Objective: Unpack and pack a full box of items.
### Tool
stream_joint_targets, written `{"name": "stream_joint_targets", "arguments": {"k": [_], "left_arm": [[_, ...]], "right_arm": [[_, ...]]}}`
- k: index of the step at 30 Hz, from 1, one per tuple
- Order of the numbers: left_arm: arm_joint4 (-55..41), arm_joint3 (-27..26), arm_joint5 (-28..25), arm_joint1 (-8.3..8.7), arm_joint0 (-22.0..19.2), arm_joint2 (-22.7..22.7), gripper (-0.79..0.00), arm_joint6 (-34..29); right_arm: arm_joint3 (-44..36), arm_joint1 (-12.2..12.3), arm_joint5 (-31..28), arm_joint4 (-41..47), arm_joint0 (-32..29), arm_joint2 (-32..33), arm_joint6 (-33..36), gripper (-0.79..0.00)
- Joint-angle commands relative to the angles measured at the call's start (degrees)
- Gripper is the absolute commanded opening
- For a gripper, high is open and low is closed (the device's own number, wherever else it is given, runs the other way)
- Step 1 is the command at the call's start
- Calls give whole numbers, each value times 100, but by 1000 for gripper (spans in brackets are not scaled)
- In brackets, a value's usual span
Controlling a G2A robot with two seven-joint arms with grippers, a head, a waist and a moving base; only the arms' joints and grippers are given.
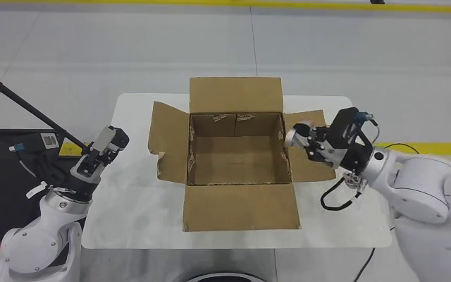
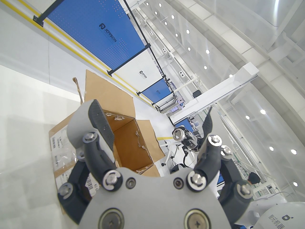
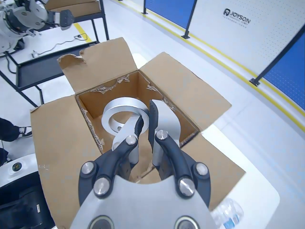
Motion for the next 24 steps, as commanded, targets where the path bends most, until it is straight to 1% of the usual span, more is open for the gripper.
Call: {"name": "stream_joint_targets", "arguments": {"k": [1, 4, 8, 10, 13, 18, 20, 24], "left_arm": [[0, 0, 0, 0, 0, 0, 0, 0], [0, 0, 0, 0, 0, 0, 0, 0], [0, 0, 0, 0, 0, 0, 0, 0], [0, 0, 0, 0, 0, 0, 0, 0], [0, 0, 0, 0, 0, 0, 0, 0], [0, 0, 0, 0, 0, 0, 0, 0], [0, 0, 0, 0, 0, 0, 0, 0], [0, 0, 0, 0, 0, 0, 0, 0]], "right_arm": [[-240, 47, 417, -96, -256, 391, 497, -785], [-544, 102, 778, -66, -600, 904, 1063, -785], [-866, 162, 1106, -18, -1099, 1525, 1832, -785], [-951, 190, 1340, -87, -1328, 1769, 2324, -785], [-936, 214, 1759, -178, -1598, 2017, 2852, -785], [-690, 232, 2515, -404, -1896, 2187, 3388, -785], [-491, 241, 2837, -569, -1937, 2118, 3616, -785], [-32, 249, 3179, -610, -1824, 1830, 3761, -785]]}}
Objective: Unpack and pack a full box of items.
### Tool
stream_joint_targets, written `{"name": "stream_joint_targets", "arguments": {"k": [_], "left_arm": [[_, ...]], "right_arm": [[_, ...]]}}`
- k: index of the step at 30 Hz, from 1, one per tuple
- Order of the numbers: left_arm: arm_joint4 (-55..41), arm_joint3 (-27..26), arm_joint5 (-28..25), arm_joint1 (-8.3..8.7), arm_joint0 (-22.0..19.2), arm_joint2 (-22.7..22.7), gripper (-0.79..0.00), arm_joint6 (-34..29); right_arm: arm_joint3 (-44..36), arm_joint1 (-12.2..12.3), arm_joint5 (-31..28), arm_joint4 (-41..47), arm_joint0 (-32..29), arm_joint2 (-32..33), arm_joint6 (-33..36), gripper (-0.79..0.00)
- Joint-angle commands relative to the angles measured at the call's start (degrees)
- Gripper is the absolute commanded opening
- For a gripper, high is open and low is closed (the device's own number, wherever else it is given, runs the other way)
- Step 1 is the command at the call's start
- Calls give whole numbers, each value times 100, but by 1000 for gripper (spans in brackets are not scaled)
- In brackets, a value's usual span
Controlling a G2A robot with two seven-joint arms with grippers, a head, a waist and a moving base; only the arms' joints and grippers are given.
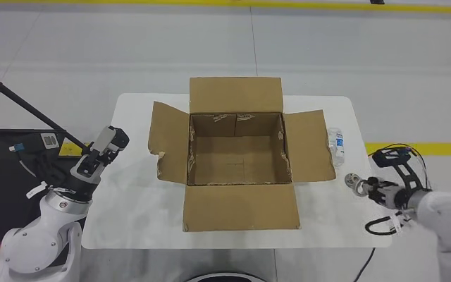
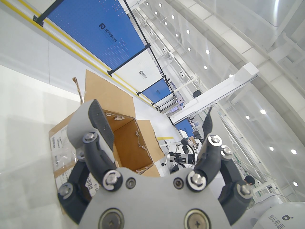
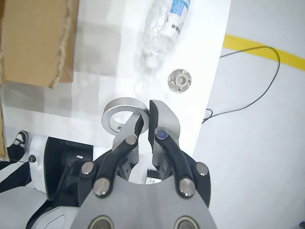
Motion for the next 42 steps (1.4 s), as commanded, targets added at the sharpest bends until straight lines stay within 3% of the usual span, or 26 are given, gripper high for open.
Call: {"name": "stream_joint_targets", "arguments": {"k": [1, 12, 22, 25, 38, 42], "left_arm": [[0, 0, 0, 0, 0, 0, 0, 0], [0, 0, 0, 0, 0, 0, 0, 0], [0, 0, 0, 0, 0, 0, 0, 0], [0, 0, 0, 0, 0, 0, 0, 0], [0, 0, 0, 0, 0, 0, 0, 0], [0, 0, 0, 0, 0, 0, 0, 0]], "right_arm": [[266, 3, 153, -45, 89, -180, 38, -785], [1489, -49, 1160, -609, 929, -1543, 315, -785], [2119, -135, 1818, -1014, 1515, -2307, 444, -785], [2223, -149, 1809, -1046, 1600, -2402, 453, -699], [2579, -215, 1821, -1044, 1853, -2696, 442, -613], [2564, -216, 1848, -1058, 1861, -2664, 414, -551]]}}
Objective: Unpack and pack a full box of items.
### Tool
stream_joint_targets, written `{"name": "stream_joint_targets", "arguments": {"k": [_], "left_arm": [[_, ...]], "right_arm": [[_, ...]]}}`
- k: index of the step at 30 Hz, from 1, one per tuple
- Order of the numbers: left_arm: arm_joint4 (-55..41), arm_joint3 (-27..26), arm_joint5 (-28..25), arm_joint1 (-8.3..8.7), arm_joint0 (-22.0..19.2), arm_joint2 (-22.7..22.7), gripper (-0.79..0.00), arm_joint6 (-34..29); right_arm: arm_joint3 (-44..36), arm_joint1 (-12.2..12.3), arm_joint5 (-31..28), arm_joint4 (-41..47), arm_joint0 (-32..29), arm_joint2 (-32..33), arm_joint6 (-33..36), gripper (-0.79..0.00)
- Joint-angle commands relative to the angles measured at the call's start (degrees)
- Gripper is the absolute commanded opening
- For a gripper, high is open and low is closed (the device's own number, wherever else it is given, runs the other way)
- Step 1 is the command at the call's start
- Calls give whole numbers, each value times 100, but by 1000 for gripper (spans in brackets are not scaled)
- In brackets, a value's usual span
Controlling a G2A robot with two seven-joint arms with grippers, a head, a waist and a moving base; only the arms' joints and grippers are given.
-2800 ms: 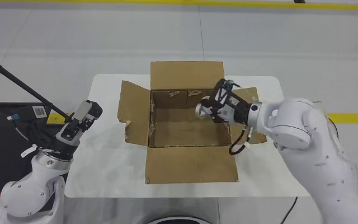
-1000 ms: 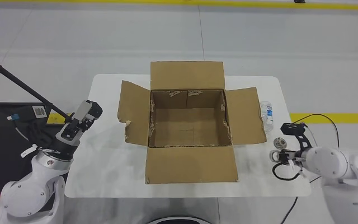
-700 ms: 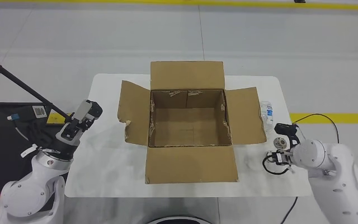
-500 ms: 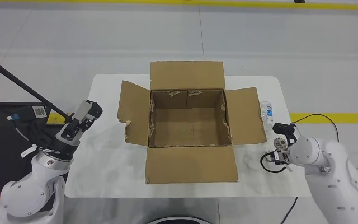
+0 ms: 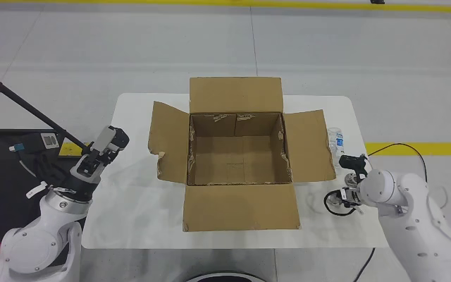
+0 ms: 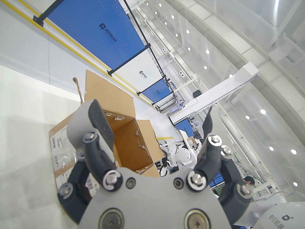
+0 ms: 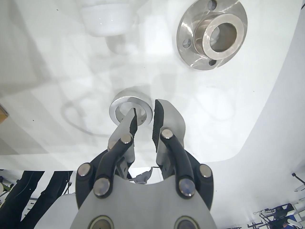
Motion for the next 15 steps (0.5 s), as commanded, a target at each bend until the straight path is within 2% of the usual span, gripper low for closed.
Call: {"name": "stream_joint_targets", "arguments": {"k": [1, 4, 6, 8, 9, 11, 15], "left_arm": [[0, 0, 0, 0, 0, 0, 0, 0], [0, 0, 0, 0, 0, 0, 0, 0], [0, 0, 0, 0, 0, 0, 0, 0], [0, 0, 0, 0, 0, 0, 0, 0], [0, 0, 0, 0, 0, 0, 0, 0], [0, 0, 0, 0, 0, 0, 0, 0], [0, 0, 0, 0, 0, 0, 0, 0]], "right_arm": [[-74, 6, 29, -23, -15, 62, -29, -529], [-439, 30, 121, 34, -138, 331, -155, -425], [-813, 57, 181, 80, -294, 625, -272, -203], [-1270, 72, 128, 362, -487, 1017, -566, -31], [-1470, 72, 46, 621, -621, 1242, -789, 0], [-1772, 69, -229, 1138, -920, 1729, -1281, 0], [-2048, 33, -1285, 2343, -1428, 2400, -2230, 0]]}}
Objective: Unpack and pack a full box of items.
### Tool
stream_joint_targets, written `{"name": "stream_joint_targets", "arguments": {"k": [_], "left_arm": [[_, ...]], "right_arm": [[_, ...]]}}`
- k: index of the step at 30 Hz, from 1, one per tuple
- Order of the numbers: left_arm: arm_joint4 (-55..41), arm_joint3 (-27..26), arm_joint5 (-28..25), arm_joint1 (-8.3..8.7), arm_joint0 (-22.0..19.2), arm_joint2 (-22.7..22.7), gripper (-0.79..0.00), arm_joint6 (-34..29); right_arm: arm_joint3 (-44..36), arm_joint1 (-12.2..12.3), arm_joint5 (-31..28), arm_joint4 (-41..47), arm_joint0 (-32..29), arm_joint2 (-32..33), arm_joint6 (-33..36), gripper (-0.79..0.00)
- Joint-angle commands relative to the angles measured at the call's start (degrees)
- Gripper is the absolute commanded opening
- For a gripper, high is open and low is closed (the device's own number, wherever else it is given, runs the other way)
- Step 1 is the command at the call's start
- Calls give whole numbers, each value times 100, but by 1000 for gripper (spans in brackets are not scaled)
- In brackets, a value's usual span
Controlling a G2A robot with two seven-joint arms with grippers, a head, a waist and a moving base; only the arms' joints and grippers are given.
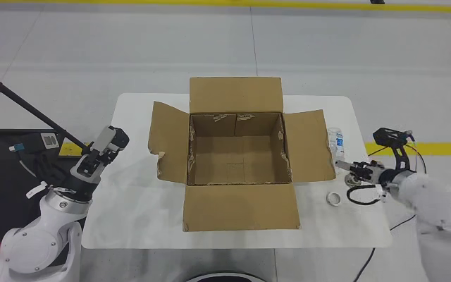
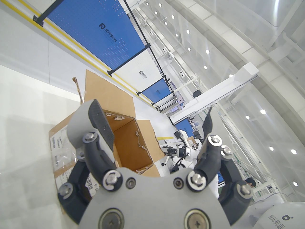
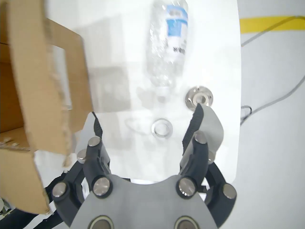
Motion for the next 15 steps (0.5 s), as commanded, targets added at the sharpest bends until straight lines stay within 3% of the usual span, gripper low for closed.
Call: {"name": "stream_joint_targets", "arguments": {"k": [1, 8, 15], "left_arm": [[0, 0, 0, 0, 0, 0, 0, 0], [0, 0, 0, 0, 0, 0, 0, 0], [0, 0, 0, 0, 0, 0, 0, 0]], "right_arm": [[1, -17, -613, 602, -215, 235, -443, 0], [586, -58, -1820, 1442, -126, -130, -1116, 0], [1329, -62, -2028, 1427, 634, -807, -976, 0]]}}
